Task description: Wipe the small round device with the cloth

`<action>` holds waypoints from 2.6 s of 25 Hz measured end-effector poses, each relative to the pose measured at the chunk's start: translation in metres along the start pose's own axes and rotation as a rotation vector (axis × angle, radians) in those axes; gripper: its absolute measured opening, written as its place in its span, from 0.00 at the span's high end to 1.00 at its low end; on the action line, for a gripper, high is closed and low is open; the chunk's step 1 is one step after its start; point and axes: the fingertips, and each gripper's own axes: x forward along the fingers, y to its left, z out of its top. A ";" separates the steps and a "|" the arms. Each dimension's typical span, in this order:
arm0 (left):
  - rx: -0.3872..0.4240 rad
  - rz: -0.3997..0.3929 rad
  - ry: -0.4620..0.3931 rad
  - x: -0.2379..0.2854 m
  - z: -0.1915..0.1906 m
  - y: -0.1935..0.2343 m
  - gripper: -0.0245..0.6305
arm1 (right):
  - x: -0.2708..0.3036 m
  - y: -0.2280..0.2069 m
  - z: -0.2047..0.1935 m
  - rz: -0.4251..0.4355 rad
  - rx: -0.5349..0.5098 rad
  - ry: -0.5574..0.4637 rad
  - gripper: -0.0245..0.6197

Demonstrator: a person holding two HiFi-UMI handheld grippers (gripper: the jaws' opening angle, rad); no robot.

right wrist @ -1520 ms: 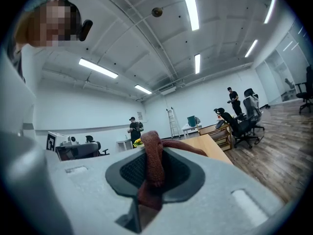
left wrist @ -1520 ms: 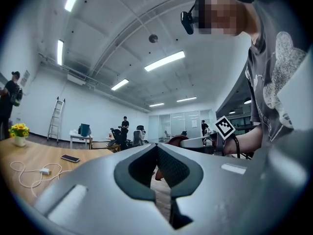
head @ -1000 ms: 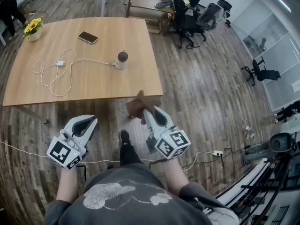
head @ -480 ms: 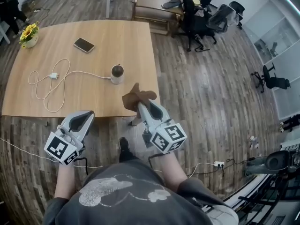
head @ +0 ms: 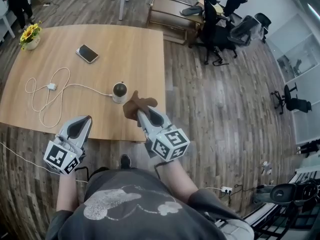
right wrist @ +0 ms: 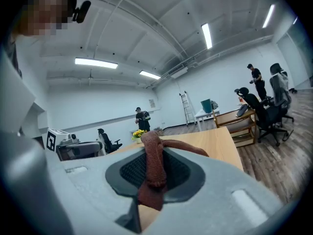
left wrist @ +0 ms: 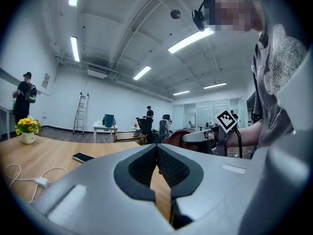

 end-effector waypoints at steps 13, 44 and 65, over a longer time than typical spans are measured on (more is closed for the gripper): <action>-0.055 0.042 0.014 0.031 -0.010 0.038 0.93 | 0.094 0.018 -0.022 0.114 -0.048 0.129 0.87; -0.139 -0.165 0.115 0.059 -0.061 0.097 0.93 | 0.070 -0.081 -0.041 -0.331 0.058 0.185 0.87; -0.172 -0.096 0.186 0.080 -0.082 0.080 0.93 | 0.128 -0.024 -0.107 0.013 -0.022 0.347 0.87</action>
